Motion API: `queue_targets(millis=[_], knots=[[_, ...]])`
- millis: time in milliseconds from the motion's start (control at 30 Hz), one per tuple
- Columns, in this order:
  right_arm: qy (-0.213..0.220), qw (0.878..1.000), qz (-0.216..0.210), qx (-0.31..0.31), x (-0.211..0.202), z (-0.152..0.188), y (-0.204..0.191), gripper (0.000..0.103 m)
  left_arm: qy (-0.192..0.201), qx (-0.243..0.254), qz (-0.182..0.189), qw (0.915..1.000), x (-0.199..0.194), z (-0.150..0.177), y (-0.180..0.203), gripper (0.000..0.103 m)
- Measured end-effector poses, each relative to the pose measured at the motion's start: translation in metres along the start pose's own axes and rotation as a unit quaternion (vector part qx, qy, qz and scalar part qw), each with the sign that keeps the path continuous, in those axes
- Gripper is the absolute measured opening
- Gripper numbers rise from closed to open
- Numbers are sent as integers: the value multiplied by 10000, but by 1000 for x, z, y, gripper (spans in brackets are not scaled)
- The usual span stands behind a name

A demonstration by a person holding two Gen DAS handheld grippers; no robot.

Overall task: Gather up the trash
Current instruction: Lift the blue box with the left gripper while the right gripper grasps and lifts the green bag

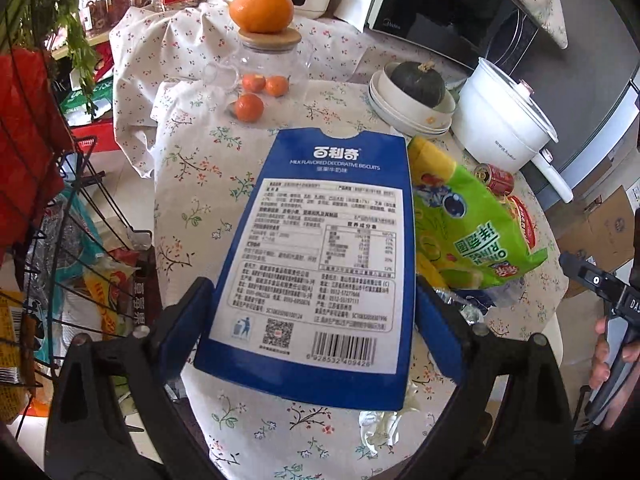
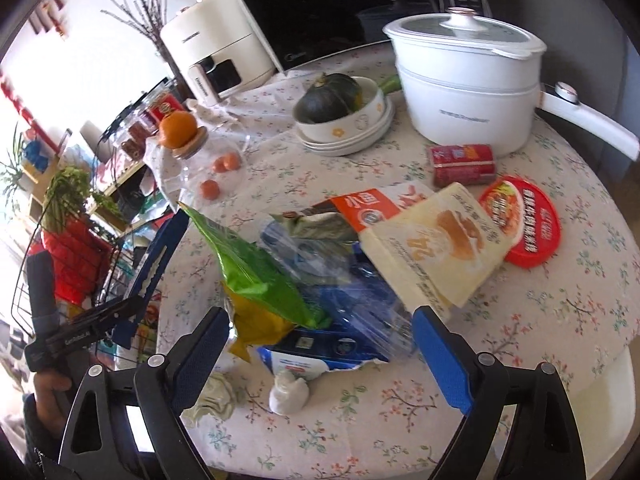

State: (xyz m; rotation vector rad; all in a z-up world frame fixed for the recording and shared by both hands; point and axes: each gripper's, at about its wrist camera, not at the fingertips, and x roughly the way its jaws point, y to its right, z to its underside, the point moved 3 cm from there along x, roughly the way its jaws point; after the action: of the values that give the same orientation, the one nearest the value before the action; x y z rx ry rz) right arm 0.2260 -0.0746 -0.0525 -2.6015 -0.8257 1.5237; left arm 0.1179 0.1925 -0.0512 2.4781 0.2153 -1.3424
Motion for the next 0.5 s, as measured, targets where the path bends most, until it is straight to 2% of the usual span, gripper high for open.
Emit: queue_targets(millis=[100, 200, 400, 467, 500], knots=[[-92, 9982, 59, -583, 15, -7, -32, 88, 132, 125, -100, 9998, -6, 0, -2, 96], [-251, 9936, 150, -1093, 30, -8, -59, 82, 38, 53, -35, 10000, 0, 2, -9, 96], [-505, 9833, 499, -1673, 63, -5, -85, 61, 9, 19, -77, 10000, 2, 4, -12, 96], [-573, 9809, 635, -1745, 71, -3, -88, 47, -7, 46, -127, 9999, 2, 5, -13, 96], [-612, 9803, 640, -1763, 74, -1, -88, 44, -13, 35, -129, 9999, 2, 6, -14, 96]])
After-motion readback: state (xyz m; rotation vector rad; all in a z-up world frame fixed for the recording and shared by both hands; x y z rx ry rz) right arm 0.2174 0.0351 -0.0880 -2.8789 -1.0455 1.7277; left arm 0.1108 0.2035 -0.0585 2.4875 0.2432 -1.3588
